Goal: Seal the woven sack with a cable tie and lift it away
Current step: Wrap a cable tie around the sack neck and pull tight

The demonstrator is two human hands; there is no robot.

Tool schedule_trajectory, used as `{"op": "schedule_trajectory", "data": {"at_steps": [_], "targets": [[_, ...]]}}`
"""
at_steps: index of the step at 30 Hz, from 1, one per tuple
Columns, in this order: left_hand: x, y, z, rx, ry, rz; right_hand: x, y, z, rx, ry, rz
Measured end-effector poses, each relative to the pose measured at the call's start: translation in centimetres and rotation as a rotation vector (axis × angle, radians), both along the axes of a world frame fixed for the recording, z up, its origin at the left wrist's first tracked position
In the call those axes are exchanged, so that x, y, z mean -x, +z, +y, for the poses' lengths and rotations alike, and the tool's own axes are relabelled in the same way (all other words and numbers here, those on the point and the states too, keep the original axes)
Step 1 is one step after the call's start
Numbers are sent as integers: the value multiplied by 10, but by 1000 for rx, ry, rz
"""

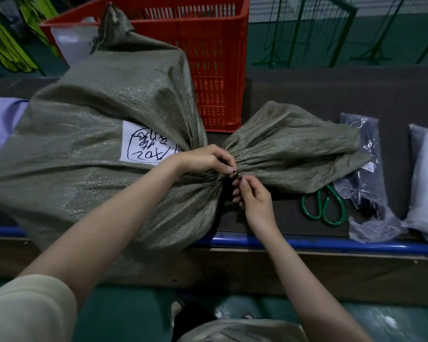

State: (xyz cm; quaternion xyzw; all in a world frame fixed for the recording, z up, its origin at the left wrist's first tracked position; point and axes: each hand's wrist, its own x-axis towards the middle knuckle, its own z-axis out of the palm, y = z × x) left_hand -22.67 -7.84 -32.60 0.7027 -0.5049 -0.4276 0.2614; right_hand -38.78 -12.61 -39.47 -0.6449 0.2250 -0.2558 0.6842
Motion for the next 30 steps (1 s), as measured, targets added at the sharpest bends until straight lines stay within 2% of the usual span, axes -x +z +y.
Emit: {"op": "schedule_trajectory", "data": {"at_steps": [7, 14, 22, 30], "targets": [[-2, -2, 0, 7, -23, -19, -2, -1, 1, 28, -7, 14], [-4, -6, -1, 2, -14, -39, 0, -3, 3, 182, -77, 142], [-6, -7, -3, -19, 1, -60, -2, 0, 7, 236, -124, 203], [-5, -5, -3, 0, 20, -28, -4, 4, 11, 131, -94, 91]]}}
